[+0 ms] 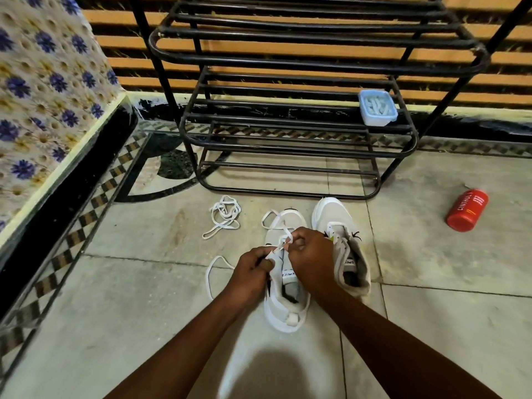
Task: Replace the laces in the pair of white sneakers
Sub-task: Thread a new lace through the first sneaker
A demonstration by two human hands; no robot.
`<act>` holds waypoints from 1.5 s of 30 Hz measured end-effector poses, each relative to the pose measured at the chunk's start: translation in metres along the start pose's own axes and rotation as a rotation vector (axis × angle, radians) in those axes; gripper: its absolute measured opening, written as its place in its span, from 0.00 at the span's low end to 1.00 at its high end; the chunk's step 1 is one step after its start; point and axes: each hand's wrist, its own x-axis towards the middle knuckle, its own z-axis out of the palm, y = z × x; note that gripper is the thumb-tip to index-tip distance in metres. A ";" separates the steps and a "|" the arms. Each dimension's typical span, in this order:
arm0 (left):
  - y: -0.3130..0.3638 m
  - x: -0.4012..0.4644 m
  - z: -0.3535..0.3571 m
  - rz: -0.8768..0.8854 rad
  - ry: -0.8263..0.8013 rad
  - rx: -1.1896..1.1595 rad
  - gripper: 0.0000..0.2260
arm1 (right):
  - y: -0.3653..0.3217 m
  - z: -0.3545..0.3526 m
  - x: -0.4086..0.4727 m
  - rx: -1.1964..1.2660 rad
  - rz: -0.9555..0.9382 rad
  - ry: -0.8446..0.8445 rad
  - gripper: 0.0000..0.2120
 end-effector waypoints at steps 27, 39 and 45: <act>0.012 0.010 -0.007 -0.165 -0.097 0.079 0.15 | 0.011 -0.007 0.003 -0.166 -0.172 -0.063 0.05; 0.014 0.014 -0.001 -0.152 -0.065 0.124 0.10 | 0.008 -0.006 0.010 -0.006 -0.138 -0.131 0.06; 0.024 0.016 0.004 -0.117 0.001 0.183 0.07 | 0.017 -0.008 -0.020 -0.005 -0.120 0.064 0.14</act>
